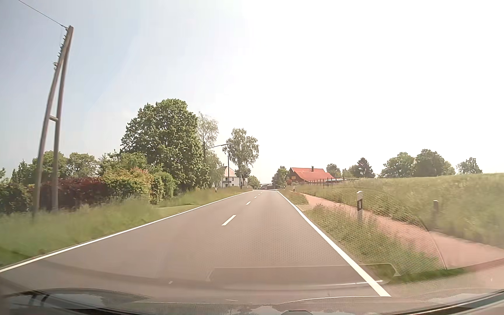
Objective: Follow the waypoints while adhering to traffic rules and regulations
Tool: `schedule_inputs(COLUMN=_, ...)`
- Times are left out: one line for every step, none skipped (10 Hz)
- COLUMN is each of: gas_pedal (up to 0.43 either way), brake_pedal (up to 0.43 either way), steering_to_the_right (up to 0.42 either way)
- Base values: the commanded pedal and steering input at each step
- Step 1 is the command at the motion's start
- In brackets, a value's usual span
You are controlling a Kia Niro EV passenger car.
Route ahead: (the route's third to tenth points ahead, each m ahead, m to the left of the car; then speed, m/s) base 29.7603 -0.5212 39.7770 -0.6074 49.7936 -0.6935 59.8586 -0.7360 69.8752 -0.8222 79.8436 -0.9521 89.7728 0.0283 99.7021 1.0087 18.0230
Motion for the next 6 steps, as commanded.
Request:
schedule_inputs(gas_pedal=0.0, brake_pedal=0.0, steering_to_the_right=-0.002)
schedule_inputs(gas_pedal=0.0, brake_pedal=0.0, steering_to_the_right=-0.002)
schedule_inputs(gas_pedal=0.0, brake_pedal=0.0, steering_to_the_right=-0.002)
schedule_inputs(gas_pedal=0.0, brake_pedal=0.0, steering_to_the_right=-0.002)
schedule_inputs(gas_pedal=0.0, brake_pedal=0.0, steering_to_the_right=-0.002)
schedule_inputs(gas_pedal=0.0, brake_pedal=0.0, steering_to_the_right=-0.002)
